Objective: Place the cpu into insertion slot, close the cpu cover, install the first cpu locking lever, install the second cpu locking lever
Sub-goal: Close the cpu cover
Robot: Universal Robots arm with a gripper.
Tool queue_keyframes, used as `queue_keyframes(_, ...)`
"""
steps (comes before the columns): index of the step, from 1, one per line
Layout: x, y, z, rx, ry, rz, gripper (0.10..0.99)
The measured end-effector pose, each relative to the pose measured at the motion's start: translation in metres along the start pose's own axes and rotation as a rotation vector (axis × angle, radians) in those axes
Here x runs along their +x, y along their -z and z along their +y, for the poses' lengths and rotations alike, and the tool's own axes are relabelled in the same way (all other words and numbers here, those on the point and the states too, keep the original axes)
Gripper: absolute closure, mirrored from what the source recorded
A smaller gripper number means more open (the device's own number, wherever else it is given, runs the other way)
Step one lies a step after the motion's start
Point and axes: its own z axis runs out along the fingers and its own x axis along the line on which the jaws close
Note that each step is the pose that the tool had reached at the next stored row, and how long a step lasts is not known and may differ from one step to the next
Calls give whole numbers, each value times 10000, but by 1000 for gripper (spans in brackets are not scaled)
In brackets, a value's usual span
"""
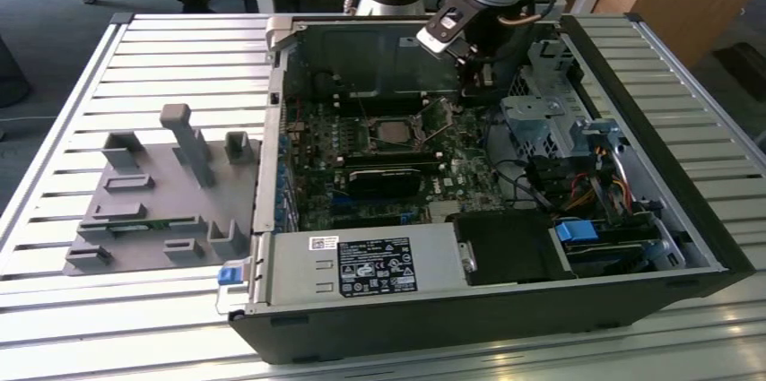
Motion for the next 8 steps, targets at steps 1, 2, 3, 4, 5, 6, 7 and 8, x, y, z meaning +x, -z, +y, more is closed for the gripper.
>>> queue_keyframes(1,-4,-2,0,0,0,0,980)
queue_keyframes(2,-9,-3,0,0,0,-2,980)
queue_keyframes(3,-13,-4,0,1,0,-4,980)
queue_keyframes(4,-18,-5,0,0,0,-5,980)
queue_keyframes(5,-24,-6,0,1,0,-8,980)
queue_keyframes(6,-31,-7,0,0,1,-9,980)
queue_keyframes(7,-38,-9,0,0,1,-9,980)
queue_keyframes(8,-45,-11,0,0,0,-9,980)
